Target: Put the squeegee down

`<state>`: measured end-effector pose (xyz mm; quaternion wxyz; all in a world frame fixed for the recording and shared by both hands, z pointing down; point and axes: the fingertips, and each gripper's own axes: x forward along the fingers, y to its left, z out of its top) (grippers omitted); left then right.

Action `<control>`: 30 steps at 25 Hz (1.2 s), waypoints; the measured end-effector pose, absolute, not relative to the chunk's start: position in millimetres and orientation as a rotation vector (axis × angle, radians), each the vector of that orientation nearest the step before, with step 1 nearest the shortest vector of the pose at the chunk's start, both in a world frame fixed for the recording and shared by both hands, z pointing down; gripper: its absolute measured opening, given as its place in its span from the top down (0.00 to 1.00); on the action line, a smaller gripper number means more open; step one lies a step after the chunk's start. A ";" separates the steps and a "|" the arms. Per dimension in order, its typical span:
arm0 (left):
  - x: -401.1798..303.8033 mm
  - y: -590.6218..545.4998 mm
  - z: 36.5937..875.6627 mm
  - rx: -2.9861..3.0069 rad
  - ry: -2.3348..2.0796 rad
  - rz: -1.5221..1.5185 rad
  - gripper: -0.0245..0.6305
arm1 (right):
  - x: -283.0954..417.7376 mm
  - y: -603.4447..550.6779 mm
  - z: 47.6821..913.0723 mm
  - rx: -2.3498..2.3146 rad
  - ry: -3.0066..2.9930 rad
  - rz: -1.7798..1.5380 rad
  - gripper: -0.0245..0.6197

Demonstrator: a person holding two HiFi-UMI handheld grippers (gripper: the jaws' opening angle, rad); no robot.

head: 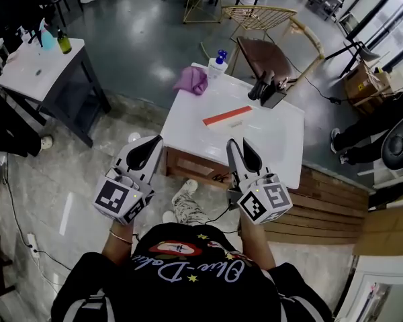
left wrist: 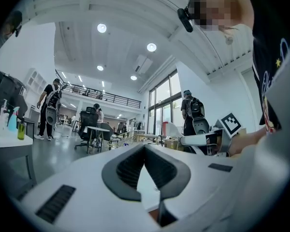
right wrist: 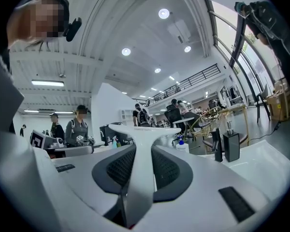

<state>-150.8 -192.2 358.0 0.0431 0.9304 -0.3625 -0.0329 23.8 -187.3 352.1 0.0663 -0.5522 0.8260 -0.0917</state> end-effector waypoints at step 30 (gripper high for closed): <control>-165.2 -258.3 370.9 2.787 -1.127 -0.059 0.97 | -2.9 -264.9 392.6 -1.608 2.555 -0.418 0.78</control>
